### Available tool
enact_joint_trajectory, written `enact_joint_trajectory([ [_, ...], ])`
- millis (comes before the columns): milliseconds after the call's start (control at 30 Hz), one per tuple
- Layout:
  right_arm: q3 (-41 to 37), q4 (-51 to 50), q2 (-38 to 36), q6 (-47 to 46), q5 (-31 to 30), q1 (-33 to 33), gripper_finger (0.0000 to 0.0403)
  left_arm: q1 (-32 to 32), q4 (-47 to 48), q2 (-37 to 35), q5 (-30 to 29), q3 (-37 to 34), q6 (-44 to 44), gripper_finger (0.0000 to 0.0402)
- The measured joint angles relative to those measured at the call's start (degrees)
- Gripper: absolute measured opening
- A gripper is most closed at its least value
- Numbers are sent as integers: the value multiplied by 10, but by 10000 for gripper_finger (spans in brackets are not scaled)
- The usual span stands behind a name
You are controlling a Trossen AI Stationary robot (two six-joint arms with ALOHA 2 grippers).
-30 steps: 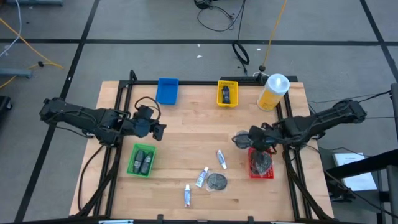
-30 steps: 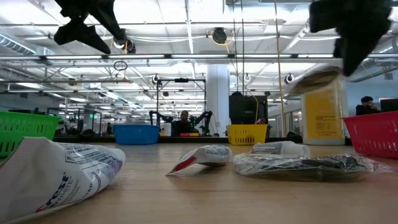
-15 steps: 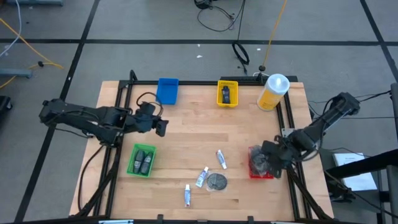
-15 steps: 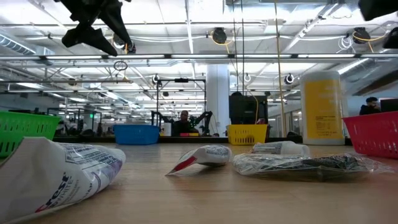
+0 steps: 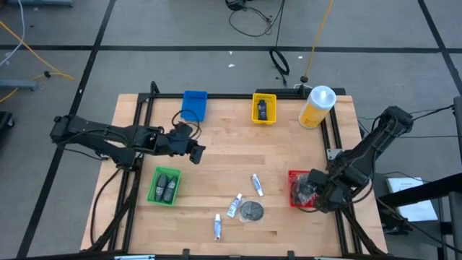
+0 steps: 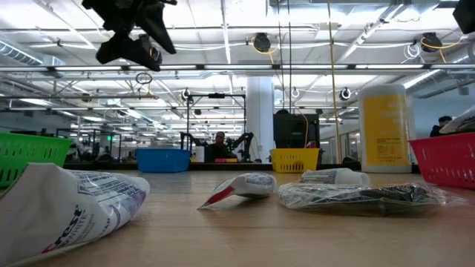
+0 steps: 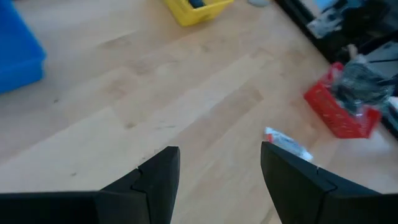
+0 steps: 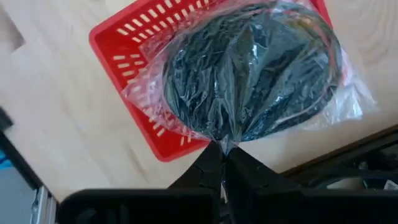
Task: Pick & Place Travel size toiletries
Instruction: Put the hairbrush into the red basket
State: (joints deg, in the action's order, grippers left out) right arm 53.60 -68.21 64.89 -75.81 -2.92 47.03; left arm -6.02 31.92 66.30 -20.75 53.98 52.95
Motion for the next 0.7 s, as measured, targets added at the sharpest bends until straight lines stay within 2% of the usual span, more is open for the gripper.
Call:
enact_joint_trajectory([
  [233, 0, 10, 29, -2, 1, -1, 0, 0, -32, 30, 37, 0, -2, 218],
  [533, 0, 22, 55, -52, -1, -1, 1, -11, -64, 78, 132, 0, 17, 218],
  [700, 0, 39, 63, -42, -32, -1, 23, -36, -113, 104, 169, 0, 51, 218],
])
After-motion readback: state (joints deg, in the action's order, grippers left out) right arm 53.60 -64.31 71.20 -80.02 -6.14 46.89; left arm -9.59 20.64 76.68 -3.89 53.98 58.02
